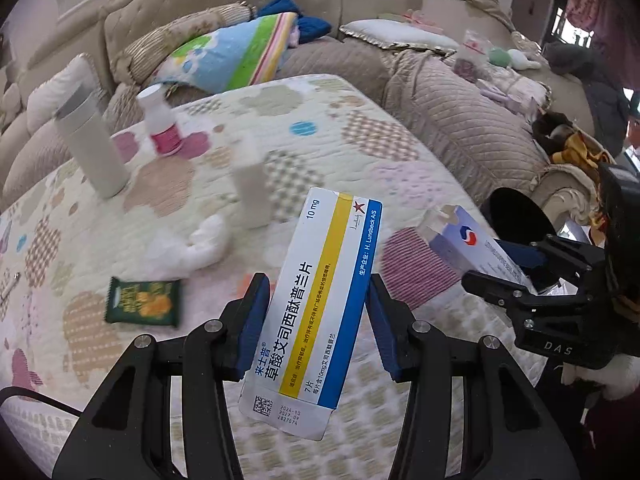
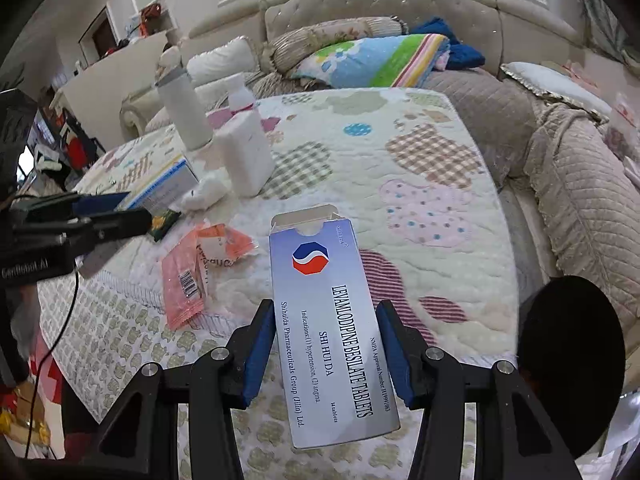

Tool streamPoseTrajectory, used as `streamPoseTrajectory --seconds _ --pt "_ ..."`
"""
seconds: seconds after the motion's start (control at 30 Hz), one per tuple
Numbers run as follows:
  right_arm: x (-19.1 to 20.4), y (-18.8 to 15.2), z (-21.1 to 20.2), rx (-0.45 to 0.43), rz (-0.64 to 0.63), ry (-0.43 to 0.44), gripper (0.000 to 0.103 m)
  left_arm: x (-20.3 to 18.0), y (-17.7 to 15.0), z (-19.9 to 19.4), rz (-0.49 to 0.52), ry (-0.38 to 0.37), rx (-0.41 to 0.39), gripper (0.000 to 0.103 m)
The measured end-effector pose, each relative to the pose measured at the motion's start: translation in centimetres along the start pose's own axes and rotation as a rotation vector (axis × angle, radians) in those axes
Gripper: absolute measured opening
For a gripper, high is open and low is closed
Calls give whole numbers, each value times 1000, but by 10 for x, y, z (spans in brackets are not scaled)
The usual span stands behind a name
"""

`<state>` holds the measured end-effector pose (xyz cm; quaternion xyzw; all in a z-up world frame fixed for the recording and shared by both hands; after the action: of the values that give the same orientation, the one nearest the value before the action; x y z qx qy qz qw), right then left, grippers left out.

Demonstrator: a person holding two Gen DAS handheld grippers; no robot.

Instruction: Collect trash

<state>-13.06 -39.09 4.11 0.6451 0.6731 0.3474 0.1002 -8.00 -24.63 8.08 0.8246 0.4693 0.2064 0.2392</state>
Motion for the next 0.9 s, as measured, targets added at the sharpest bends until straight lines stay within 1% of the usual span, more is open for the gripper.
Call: streamPoseTrajectory --seconds 0.13,0.4,0.9 --pt "-15 -3 -17 -24 27 -20 50 -29 6 0 20 -4 -11 47" --pt "-50 -11 -44 -66 91 -66 50 -71 12 4 43 -23 -12 47" --pt "-101 -29 -86 -120 183 -147 50 -132 23 11 81 -68 -5 47"
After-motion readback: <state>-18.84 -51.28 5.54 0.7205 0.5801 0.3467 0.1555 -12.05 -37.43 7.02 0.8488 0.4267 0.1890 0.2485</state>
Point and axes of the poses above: each gripper's, at about its wrist camera, not at the fingertips, and z roughly the way its jaws point, x to its left, y to its top, the point moved 5 cm from there along z, roughly the way its jaws point, and after that the axes turned 13 degrees about y, right-handed, at the moved point
